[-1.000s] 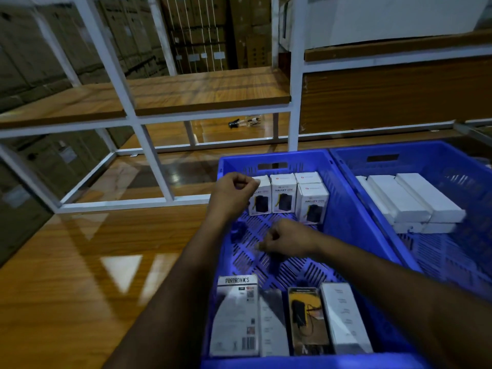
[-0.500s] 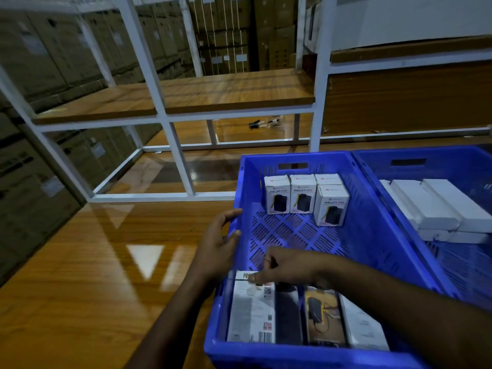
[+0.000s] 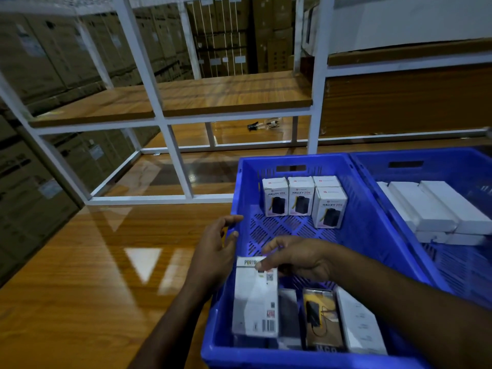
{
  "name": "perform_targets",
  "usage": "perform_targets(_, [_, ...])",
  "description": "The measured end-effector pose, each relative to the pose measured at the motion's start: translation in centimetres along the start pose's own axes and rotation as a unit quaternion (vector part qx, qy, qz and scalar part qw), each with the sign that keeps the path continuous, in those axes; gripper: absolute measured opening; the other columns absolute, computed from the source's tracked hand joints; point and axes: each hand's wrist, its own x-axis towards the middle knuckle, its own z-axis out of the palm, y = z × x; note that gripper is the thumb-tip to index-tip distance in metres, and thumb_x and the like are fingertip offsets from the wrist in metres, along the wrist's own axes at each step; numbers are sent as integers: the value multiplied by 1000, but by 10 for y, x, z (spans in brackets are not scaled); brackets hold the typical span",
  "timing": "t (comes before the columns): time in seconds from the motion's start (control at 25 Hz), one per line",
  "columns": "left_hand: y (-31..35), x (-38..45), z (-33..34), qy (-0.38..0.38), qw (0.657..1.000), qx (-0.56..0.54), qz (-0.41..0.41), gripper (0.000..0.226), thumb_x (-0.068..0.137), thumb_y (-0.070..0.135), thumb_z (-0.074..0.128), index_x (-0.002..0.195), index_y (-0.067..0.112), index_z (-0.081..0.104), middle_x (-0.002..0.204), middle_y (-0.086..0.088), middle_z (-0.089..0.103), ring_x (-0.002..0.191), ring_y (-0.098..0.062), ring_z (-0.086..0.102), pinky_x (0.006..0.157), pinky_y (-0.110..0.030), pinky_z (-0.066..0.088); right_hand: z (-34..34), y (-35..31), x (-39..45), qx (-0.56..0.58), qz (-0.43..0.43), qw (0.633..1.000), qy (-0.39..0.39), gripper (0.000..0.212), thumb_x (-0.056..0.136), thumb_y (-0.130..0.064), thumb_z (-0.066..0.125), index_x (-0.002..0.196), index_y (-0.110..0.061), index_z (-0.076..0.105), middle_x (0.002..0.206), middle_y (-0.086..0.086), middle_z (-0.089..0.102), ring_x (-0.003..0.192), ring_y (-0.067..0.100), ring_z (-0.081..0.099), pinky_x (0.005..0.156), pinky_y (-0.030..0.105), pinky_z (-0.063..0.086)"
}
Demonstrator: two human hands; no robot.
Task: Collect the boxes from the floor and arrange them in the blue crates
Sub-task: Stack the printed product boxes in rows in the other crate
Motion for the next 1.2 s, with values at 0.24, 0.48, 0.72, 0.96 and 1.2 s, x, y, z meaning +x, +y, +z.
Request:
perform_targets(0.24, [31, 17, 11, 0, 998, -68, 5, 20, 94, 16, 68, 114, 22, 68, 113, 9, 72, 106, -1, 66, 85, -16, 53, -44, -33, -15, 156, -124, 975, 101, 52, 76, 1, 75, 124, -7, 56, 115, 17, 68, 102, 29, 66, 93, 40, 54])
perform_targets(0.48, [58, 43, 46, -124, 968, -169, -140, 51, 86, 25, 77, 130, 13, 55, 120, -1, 69, 99, -6, 71, 69, -21, 57, -66, -38, -18, 241, -210, 934, 161, 61, 72, -6, 77, 129, -8, 54, 116, 21, 69, 90, 29, 70, 79, 39, 59])
perform_targets(0.72, [80, 71, 70, -148, 934, -232, -229, 29, 93, 28, 69, 115, 8, 69, 111, -10, 76, 86, -16, 75, 58, -27, 59, -76, -38, -13, 269, -203, 916, 219, 52, 86, -22, 73, 129, 1, 56, 108, 16, 72, 94, 27, 68, 92, 45, 54])
perform_targets(0.96, [63, 74, 91, -151, 914, -273, -259, 33, 98, 35, 60, 117, 9, 67, 114, -15, 74, 104, -31, 72, 93, -46, 57, -83, -35, -4, 244, -181, 914, 268, 51, 86, -39, 71, 122, -4, 63, 106, 12, 74, 99, 29, 70, 90, 46, 55])
perform_targets(1.2, [48, 77, 90, -124, 900, -310, -282, 41, 103, 43, 48, 129, 15, 64, 118, -11, 73, 103, -31, 72, 80, -41, 58, -88, -34, -2, 244, -230, 913, 234, 20, 100, -22, 54, 106, -7, 67, 98, 6, 75, 89, 17, 70, 70, 29, 57])
